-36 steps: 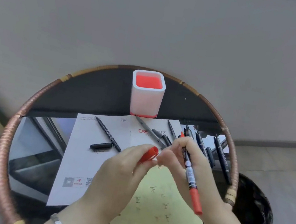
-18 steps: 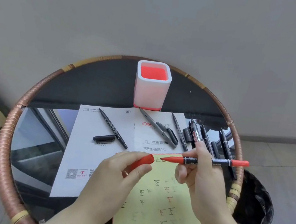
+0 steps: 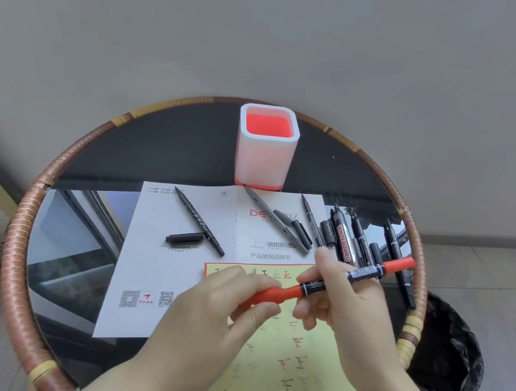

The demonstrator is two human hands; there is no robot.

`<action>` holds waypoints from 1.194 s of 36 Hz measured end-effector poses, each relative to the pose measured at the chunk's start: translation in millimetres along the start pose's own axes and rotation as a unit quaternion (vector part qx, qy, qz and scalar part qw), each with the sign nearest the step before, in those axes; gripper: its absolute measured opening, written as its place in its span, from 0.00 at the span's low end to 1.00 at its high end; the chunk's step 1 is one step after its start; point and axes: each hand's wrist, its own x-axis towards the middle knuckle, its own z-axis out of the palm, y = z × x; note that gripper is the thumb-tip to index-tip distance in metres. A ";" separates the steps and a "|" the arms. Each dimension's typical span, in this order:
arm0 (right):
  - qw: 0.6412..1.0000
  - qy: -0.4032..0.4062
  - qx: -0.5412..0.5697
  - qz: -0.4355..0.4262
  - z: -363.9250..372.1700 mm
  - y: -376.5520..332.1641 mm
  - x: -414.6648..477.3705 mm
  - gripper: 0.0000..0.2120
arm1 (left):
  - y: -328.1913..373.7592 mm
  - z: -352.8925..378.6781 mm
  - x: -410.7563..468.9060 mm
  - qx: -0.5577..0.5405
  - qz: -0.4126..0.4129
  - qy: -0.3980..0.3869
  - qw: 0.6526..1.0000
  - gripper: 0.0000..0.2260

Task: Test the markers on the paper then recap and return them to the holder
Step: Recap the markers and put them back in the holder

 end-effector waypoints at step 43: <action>0.995 0.091 0.005 -0.029 -14.8 3.8 44.1 0.17 | 37.9 -41.8 72.3 0.027 0.087 0.199 0.976 0.05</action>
